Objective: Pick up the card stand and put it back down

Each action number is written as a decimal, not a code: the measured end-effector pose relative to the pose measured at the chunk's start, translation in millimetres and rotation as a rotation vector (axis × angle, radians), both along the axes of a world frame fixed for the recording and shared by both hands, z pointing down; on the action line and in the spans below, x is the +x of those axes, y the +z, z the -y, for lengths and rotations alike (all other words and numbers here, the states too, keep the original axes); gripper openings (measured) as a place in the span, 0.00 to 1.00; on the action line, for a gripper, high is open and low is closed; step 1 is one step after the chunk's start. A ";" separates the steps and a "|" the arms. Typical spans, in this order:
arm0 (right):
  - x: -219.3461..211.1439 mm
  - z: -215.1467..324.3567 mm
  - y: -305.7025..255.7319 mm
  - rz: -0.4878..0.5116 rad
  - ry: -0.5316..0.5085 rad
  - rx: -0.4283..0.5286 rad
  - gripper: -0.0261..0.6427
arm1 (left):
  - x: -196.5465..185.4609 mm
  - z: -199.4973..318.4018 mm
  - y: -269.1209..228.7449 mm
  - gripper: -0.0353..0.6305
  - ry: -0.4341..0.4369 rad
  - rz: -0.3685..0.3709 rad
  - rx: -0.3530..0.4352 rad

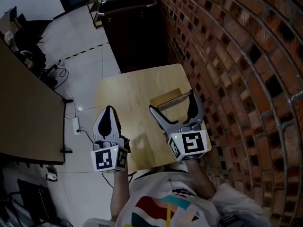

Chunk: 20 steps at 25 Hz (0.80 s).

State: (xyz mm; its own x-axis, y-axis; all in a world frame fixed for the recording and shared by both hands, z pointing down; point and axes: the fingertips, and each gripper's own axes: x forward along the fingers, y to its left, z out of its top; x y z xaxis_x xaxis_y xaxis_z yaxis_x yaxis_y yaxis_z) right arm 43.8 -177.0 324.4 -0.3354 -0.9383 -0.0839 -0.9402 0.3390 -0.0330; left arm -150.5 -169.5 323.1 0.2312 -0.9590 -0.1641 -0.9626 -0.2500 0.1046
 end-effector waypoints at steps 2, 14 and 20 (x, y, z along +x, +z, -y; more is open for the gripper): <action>1.5 -1.6 6.2 0.001 0.003 -0.013 0.90 | 0.4 -1.5 -0.6 0.06 0.000 0.002 0.004; 5.4 -8.1 2.4 0.013 0.010 -0.007 0.90 | 0.5 -9.7 -5.4 0.06 -0.004 -0.008 0.021; 4.8 -10.5 2.6 0.014 0.005 -0.005 0.90 | -2.6 -9.2 -3.0 0.06 -0.035 0.008 0.007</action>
